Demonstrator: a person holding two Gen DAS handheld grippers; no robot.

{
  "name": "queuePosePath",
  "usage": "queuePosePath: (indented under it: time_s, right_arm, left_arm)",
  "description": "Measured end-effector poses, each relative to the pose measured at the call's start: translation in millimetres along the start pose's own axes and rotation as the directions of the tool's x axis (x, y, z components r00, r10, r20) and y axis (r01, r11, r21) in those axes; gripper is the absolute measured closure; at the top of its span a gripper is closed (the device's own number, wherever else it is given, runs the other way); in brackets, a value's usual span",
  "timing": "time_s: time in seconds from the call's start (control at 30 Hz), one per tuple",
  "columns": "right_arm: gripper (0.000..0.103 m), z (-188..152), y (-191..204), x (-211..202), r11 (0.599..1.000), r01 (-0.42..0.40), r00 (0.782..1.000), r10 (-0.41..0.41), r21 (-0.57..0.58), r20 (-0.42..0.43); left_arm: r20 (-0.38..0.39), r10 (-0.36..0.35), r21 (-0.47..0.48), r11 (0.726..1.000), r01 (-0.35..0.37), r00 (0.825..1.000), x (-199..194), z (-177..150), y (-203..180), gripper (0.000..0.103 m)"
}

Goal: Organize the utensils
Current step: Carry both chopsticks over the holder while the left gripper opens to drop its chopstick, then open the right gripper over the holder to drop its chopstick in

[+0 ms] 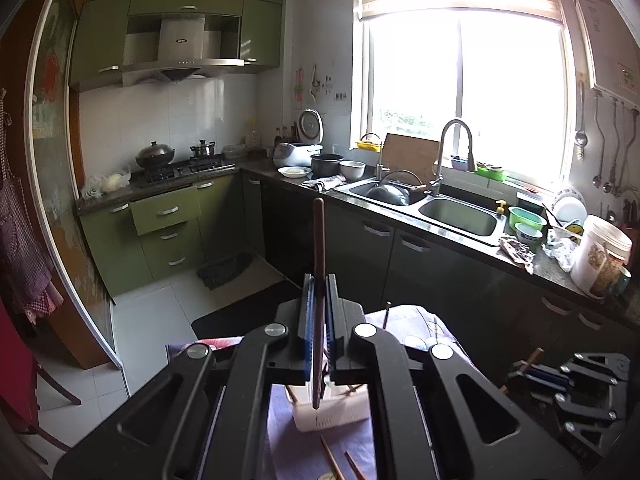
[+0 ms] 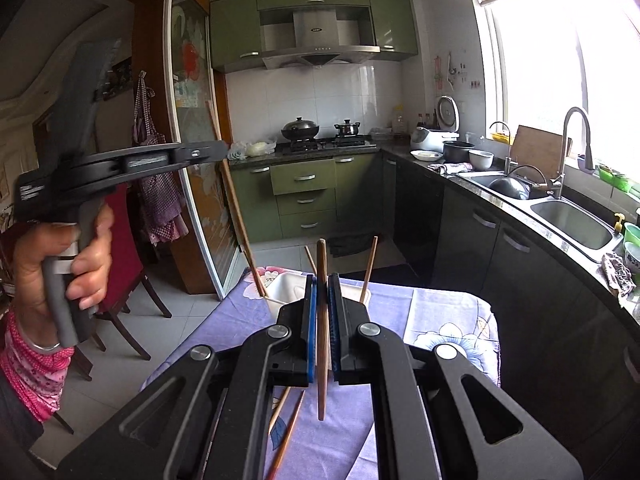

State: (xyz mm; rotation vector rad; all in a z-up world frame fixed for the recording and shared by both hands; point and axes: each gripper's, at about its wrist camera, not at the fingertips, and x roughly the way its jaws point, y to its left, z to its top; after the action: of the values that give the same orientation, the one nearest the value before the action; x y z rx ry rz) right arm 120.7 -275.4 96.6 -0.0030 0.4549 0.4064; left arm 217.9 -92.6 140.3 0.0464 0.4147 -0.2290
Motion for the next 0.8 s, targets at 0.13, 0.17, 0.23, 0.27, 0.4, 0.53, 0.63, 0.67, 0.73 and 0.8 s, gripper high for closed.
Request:
queuePosePath:
  time_s: [0.13,0.17,0.23,0.27,0.4,0.53,0.63,0.67,0.73,0.8]
  right_arm:
    - [0.097,1.9,-3.7,-0.6,1.000,0.006,1.000,-0.006,-0.001,-0.001]
    - [0.097,1.2,-3.7,-2.0,1.000,0.009,1.000,-0.009,-0.001,-0.001]
    - [0.097,2.2,-3.6,-3.7,1.000,0.012,1.000,-0.012,-0.001,0.000]
    - [0.097,2.8,-5.3,-3.6,1.000,0.011,1.000,-0.011,0.001,0.000]
    - [0.097,11.5,-8.7,-4.3,1.000,0.002,1.000,-0.003,0.011,0.013]
    - [0.097,29.1,-10.6,-2.1,0.999,-0.024,0.999,0.023,0.026,0.035]
    - [0.097,47.4,-12.1,0.6,0.999,-0.015,0.998,0.013,0.032,0.069]
    - [0.097,55.7,-14.8,2.1,0.999,-0.014,0.996,0.010,0.045,0.086]
    - [0.097,71.7,-20.5,6.6,0.997,-0.012,0.992,0.003,0.071,0.124]
    - [0.097,86.8,-24.8,13.7,0.996,-0.002,0.988,-0.012,0.094,0.153]
  left_arm:
    - [-0.025,0.021,-0.012,1.000,-0.022,0.999,33.9,-3.7,0.2,0.098]
    - [-0.032,0.029,-0.011,0.999,-0.030,0.999,41.7,-7.0,0.5,0.098]
    - [-0.058,0.043,-0.015,0.999,-0.044,0.997,59.2,-15.4,2.7,0.098]
    - [-0.074,0.046,-0.015,0.999,-0.047,0.996,65.3,-19.0,4.4,0.098]
    - [-0.151,0.039,0.004,0.999,-0.039,0.988,82.2,-37.0,6.2,0.097]
    - [-0.163,0.045,0.009,0.999,-0.044,0.986,76.1,-49.4,9.4,0.080]
    - [-0.154,0.033,-0.005,0.999,-0.034,0.987,59.5,-53.3,16.1,0.080]
    - [-0.150,0.029,-0.007,1.000,-0.030,0.988,50.4,-55.4,18.8,0.080]
    - [-0.144,0.025,-0.007,1.000,-0.026,0.989,38.5,-59.3,21.2,0.080]
    - [-0.144,0.022,-0.003,1.000,-0.022,0.989,26.2,-65.4,24.5,0.080]
